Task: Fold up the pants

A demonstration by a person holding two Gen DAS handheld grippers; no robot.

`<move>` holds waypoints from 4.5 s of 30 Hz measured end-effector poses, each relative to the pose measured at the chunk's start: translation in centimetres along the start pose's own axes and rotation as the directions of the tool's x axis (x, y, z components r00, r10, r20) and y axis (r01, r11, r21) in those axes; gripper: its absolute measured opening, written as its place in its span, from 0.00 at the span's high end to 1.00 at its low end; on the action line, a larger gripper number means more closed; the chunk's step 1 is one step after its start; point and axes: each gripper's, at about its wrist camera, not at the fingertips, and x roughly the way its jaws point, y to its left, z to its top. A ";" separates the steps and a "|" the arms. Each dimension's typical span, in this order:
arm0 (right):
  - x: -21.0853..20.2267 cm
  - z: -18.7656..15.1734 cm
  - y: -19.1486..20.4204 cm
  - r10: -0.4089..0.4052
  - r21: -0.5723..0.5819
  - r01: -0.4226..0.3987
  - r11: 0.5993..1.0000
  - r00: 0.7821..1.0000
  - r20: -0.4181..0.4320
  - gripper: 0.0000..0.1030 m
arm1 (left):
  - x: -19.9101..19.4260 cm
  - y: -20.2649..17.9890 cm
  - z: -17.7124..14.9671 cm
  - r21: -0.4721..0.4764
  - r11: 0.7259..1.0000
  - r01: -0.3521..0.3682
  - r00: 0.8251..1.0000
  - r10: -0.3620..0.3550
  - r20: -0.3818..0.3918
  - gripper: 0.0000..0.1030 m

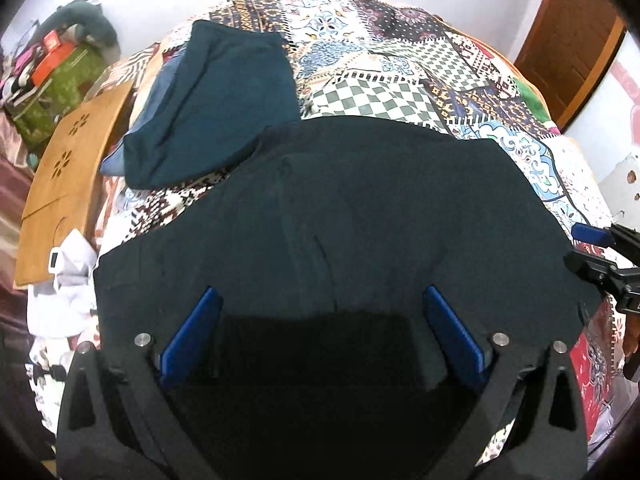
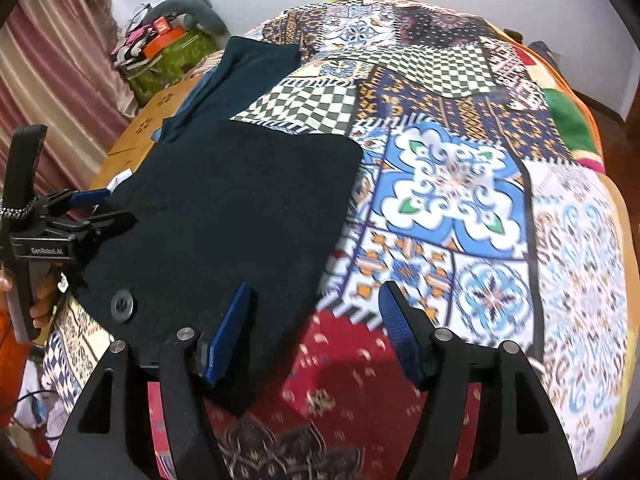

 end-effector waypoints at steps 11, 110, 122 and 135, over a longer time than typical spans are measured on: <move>-3.5 0.6 1.3 -0.049 -0.002 0.049 0.999 0.992 0.120 0.39 | -3.8 2.8 -2.3 -0.080 0.996 -0.037 0.997 0.042 0.061 0.00; -3.3 -3.4 -1.5 -0.045 0.128 0.026 0.991 0.988 0.147 0.36 | -9.0 -8.4 6.7 0.140 0.987 0.076 0.944 -0.117 0.309 0.01; -4.5 -2.1 0.4 -0.077 0.103 0.059 0.993 0.980 0.182 0.36 | 3.4 2.6 14.0 0.003 0.993 -0.116 0.989 0.115 0.090 0.01; -5.2 -1.2 2.0 -0.092 0.067 0.080 0.995 0.976 0.198 0.36 | 5.8 6.4 4.9 0.065 0.993 -0.103 0.993 0.107 -0.055 0.00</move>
